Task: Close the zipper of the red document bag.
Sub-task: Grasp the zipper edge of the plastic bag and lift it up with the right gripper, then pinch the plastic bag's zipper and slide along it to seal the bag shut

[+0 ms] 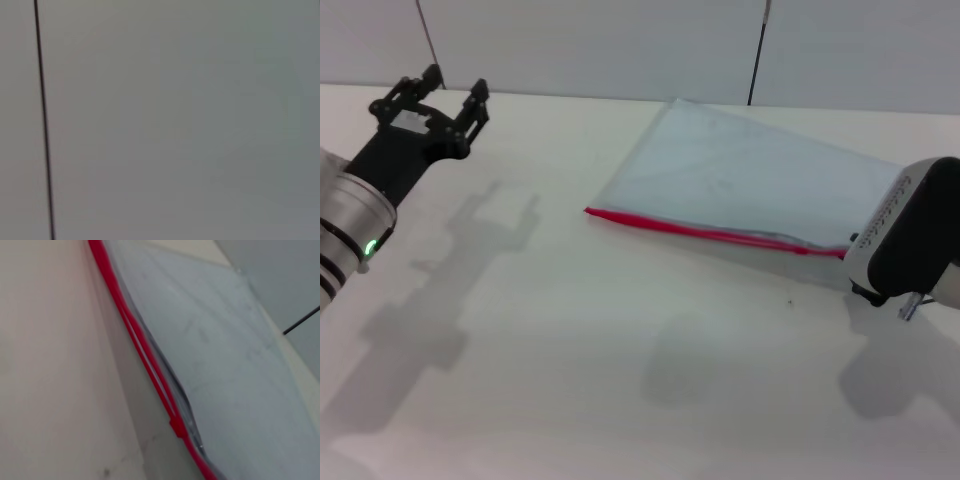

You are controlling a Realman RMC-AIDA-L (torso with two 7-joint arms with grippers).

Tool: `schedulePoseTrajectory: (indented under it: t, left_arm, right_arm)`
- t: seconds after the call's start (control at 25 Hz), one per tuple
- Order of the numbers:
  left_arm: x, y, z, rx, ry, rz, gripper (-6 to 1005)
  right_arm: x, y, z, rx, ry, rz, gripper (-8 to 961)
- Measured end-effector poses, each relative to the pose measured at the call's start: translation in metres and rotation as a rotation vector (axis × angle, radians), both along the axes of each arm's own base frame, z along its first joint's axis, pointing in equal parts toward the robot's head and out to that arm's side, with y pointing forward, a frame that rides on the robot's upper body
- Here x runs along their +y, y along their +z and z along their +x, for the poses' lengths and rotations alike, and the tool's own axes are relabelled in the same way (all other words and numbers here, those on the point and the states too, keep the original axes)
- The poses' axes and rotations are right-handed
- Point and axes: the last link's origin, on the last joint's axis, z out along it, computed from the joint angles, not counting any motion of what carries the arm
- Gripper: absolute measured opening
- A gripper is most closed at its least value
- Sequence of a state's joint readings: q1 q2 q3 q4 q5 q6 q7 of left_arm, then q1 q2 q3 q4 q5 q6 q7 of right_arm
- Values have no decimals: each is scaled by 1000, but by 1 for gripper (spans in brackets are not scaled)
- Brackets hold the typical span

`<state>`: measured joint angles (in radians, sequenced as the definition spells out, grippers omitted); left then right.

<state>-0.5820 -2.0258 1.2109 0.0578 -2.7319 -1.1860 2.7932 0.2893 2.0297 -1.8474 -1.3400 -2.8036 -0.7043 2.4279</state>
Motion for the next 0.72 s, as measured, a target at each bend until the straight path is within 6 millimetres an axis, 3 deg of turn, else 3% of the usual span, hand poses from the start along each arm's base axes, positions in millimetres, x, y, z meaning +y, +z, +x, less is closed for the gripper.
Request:
schedulePoseTrajectory:
  t: [0.2, 0.28, 0.52, 0.72]
  left_arm:
    - [2, -6, 13, -2, -74, -105, 511]
    - [6, -13, 27, 23, -149, -215, 510]
    - [13, -32, 66, 231, -349, -533, 506]
    - [17, -41, 95, 410, -460, -659, 502]
  right_arm:
    - [-8, 10, -13, 42, 30, 38, 194]
    - [-11, 14, -19, 56, 47, 50, 182]
    - [-14, 11, -29, 73, 73, 41, 127]
    - [-13, 9, -39, 82, 94, 33, 96]
